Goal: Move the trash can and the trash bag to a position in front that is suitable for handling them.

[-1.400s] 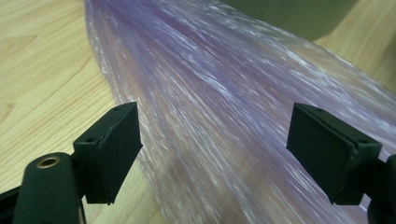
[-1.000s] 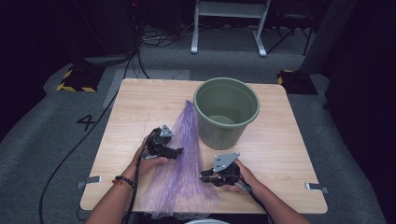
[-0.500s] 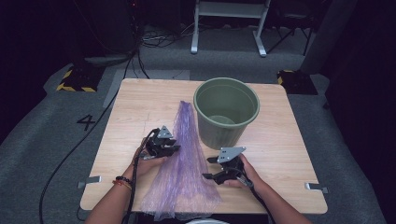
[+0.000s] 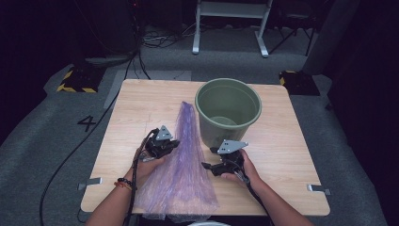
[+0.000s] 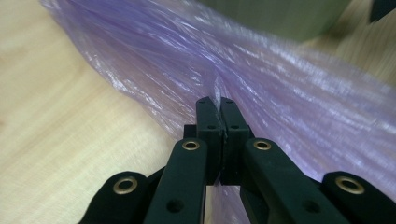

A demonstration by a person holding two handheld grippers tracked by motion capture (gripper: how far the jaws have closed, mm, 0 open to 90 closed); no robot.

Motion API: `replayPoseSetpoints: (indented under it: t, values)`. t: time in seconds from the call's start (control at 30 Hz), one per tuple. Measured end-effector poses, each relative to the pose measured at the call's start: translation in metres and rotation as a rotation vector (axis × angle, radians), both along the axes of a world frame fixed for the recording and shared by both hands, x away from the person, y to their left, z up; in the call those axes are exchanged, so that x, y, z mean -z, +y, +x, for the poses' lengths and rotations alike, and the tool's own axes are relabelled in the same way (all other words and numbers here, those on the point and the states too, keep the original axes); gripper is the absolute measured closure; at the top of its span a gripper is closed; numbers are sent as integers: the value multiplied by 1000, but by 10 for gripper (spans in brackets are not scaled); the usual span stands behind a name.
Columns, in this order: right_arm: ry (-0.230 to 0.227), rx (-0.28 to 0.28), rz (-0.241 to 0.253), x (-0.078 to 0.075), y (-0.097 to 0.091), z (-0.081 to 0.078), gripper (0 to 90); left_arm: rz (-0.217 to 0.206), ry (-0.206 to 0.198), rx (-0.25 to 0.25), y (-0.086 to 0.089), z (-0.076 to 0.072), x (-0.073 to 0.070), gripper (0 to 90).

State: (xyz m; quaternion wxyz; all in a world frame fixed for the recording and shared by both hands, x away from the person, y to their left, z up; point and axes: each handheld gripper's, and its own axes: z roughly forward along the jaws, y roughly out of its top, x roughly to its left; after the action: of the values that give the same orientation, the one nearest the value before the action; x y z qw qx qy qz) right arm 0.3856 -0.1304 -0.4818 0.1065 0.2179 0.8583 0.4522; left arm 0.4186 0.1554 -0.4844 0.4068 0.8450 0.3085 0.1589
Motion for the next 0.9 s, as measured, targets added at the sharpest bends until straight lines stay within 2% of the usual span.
replayPoseSetpoints:
  t: [0.1, 0.13, 0.2, 0.3, 0.47, 0.67, 0.83, 0.9]
  values:
    - [-8, -1, -1, -2, 0, 0, 299, -13, -57, -5, 1, -6, -10, 892]
    - [-18, -3, -7, -3, 0, 0, 298, -13, -57, -5, 1, -6, -10, 893]
    - [-25, -3, -5, -5, -1, -2, 298, -19, -91, -2, 2, -10, -16, 894]
    - [-36, -6, -6, -7, -2, -2, 298, -39, -121, -4, 5, -16, -24, 894]
    - [-40, 3, 4, -9, -7, -1, 297, -62, -147, -9, 7, -20, -31, 894]
    - [-43, 19, 15, -14, -18, 0, 295, -69, -175, -8, 12, -23, -40, 894]
    - [-51, 28, 1, -20, -34, -5, 290, -85, -198, -4, 16, -27, -49, 894]
    - [-66, 42, -4, -24, -47, -10, 290, -94, -207, -3, 18, -29, -53, 895]
